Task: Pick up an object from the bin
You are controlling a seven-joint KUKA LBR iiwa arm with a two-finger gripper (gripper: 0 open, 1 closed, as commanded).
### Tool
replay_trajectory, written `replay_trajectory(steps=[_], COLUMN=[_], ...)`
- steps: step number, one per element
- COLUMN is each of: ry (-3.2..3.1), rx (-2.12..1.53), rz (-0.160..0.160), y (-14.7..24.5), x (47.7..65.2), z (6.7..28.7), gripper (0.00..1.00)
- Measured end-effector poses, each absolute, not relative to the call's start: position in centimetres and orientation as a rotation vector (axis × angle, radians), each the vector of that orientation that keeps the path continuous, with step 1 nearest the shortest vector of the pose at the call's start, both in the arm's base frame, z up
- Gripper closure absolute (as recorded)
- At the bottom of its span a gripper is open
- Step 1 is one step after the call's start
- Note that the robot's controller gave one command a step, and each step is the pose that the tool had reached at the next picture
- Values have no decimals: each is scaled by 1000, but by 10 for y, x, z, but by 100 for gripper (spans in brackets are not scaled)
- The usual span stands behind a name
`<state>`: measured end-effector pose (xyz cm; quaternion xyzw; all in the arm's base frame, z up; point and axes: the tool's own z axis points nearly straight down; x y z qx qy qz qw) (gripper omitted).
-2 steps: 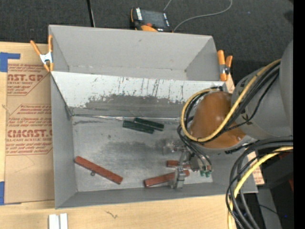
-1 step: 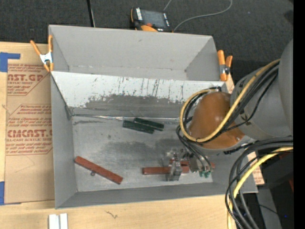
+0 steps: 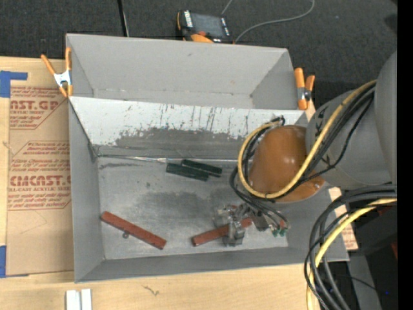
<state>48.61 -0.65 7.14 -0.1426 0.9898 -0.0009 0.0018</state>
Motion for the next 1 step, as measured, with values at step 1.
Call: replay_trajectory(steps=[1], ry=[3107], rx=[-397], rz=[-1], y=[11], x=[498], z=[223], gripper=[100])
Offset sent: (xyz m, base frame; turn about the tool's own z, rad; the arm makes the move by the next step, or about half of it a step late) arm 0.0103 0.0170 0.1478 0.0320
